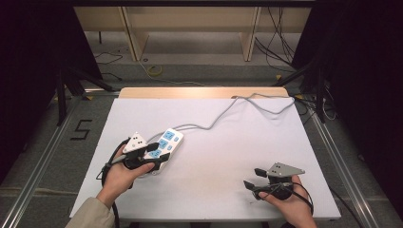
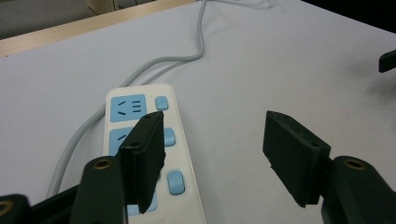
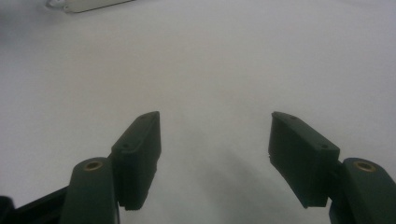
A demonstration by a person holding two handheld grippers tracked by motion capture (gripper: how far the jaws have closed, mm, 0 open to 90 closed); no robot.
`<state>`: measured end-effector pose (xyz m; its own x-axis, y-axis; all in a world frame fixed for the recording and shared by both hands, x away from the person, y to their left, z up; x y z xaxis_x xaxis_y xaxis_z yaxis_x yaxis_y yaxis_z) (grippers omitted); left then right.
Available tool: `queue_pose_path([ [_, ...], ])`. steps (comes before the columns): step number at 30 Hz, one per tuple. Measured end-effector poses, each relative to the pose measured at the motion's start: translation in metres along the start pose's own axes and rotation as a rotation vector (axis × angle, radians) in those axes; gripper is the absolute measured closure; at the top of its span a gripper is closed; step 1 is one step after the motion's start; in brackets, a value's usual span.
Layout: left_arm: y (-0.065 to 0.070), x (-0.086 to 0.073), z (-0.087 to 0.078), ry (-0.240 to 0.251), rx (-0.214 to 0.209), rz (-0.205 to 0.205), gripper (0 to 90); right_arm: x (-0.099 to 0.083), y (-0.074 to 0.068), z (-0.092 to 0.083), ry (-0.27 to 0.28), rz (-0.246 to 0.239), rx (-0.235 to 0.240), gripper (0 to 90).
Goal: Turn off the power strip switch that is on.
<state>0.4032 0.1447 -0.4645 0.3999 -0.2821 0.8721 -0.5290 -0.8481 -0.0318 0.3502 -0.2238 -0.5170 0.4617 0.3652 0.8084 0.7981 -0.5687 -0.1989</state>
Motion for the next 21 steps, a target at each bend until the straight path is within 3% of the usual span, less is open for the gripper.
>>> queue_pose_path([
  [7,-0.004,-0.009,-0.010,0.025,0.025,0.042,32.0,0.000,0.000,0.000,0.002,-0.002,0.002,35.2],
  [16,-0.015,-0.029,-0.022,0.050,0.068,0.037,30.3,0.001,-0.001,0.000,0.003,-0.003,0.003,35.1],
  [21,-0.014,-0.037,-0.026,0.062,0.083,0.027,30.4,0.001,-0.001,0.000,0.001,-0.004,0.003,35.1],
])
Point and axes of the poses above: each handheld gripper's, and its own axes: z roughly forward along the jaws, x roughly out of its top, y roughly to its right, the point moved 6 cm from there along z, roughly forward along the jaws, and after that the axes turned 12 degrees about x, right-handed, at the moved point
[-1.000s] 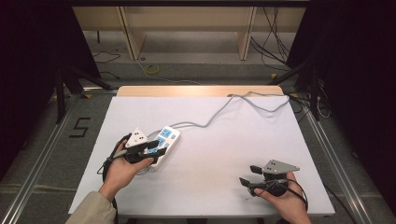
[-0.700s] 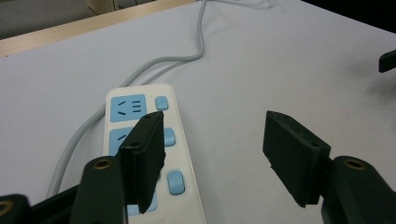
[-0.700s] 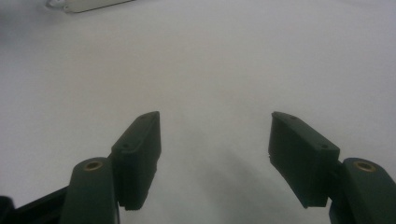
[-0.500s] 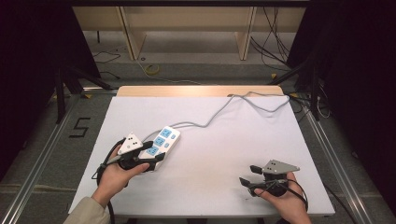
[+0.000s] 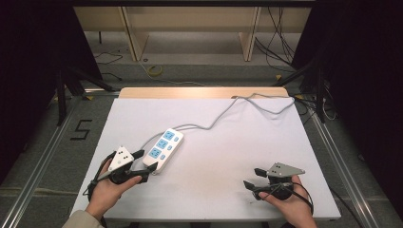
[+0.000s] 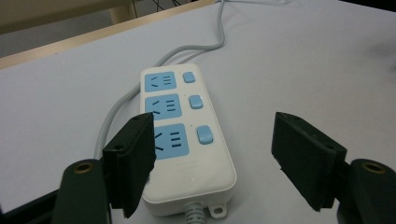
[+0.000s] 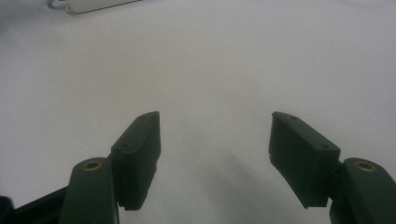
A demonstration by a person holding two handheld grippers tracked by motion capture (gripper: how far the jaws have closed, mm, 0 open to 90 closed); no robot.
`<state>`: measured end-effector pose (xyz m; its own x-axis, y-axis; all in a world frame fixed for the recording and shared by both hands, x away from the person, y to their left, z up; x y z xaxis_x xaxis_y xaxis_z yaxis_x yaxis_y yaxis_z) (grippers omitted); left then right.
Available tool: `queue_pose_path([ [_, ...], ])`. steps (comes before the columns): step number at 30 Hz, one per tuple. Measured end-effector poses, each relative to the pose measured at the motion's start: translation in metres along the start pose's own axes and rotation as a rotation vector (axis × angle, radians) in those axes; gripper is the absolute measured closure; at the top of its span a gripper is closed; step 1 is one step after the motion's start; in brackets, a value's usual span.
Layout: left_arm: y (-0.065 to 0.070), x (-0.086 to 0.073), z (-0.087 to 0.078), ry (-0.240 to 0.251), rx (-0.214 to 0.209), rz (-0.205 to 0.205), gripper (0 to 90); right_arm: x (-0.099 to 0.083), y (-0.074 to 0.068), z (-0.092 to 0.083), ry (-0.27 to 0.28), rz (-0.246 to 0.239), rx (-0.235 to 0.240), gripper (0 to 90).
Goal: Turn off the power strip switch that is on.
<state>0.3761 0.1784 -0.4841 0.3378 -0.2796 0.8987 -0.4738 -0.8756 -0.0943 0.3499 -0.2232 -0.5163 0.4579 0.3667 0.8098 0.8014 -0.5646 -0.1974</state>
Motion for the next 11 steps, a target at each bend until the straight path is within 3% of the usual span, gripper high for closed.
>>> queue_pose_path([
  [11,0.0022,-0.0038,0.0039,-0.011,-0.004,0.004,30.4,0.0002,0.0011,-0.0010,0.000,-0.002,-0.001,35.1],
])
Point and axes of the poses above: each handheld gripper's, and its own axes: z roughly forward along the jaws, x roughly out of its top, y roughly to its right, the point moved 6 cm from there along z, roughly forward along the jaws, and after that the axes turned 12 degrees about x, right-handed, at the moved point
